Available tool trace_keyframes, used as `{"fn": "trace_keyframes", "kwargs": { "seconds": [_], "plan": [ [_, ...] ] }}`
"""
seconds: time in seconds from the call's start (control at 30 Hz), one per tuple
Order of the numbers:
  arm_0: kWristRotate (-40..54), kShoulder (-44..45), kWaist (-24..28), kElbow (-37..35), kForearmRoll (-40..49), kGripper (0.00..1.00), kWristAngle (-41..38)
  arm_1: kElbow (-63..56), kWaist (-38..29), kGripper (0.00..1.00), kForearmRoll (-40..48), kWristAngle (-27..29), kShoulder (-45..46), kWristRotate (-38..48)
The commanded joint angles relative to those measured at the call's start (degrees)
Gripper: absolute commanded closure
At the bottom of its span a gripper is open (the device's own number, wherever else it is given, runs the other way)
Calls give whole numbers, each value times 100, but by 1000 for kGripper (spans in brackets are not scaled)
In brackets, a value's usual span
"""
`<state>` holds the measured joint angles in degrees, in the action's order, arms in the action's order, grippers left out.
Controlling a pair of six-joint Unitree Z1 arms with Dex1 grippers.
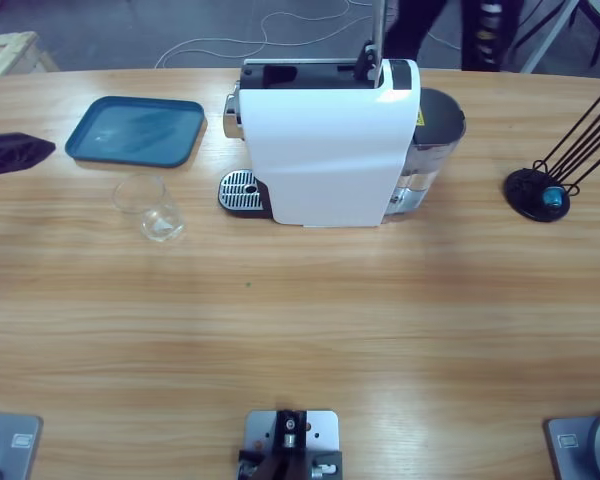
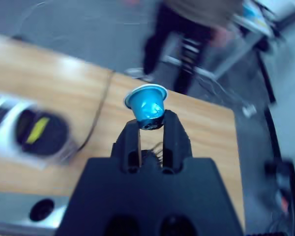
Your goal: Pour coffee
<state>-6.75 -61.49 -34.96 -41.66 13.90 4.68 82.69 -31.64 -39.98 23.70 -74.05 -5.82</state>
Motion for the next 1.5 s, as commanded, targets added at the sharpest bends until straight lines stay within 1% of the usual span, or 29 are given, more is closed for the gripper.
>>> {"fn": "trace_keyframes", "kwargs": {
  "seconds": [0.03,0.17,0.3,0.43,0.57,0.83,1.1,1.17,1.33,1.5],
  "plan": [
    [92,120,42,211,122,27,-186,-342,-1736,1000,-110,-2310,120,-729],
    [146,120,40,211,122,27,-186,-166,-2081,1000,391,-3069,-702,-868],
    [166,152,42,215,144,27,-186,544,-2109,1000,570,-3864,-1806,-1259],
    [183,189,42,229,146,27,-186,1108,-2109,1000,552,-4061,-2571,-1659],
    [183,282,42,297,146,27,-186,1351,-2053,1000,561,-4082,-2993,-1795],
    [220,245,42,325,118,27,-225,1464,-1365,1000,584,-3920,-3344,-1960],
    [245,252,42,334,113,13,-265,1810,-1212,1000,579,-3873,-3868,-2037],
    [252,252,42,334,113,13,-265,1829,-1212,1000,579,-3779,-3937,-2046],
    [273,236,36,334,95,13,-274,1820,-1195,1000,542,-3287,-3942,-2037],
    [306,208,36,334,51,13,-274,1812,-1188,1000,473,-3152,-3963,-2032]
  ]
}}
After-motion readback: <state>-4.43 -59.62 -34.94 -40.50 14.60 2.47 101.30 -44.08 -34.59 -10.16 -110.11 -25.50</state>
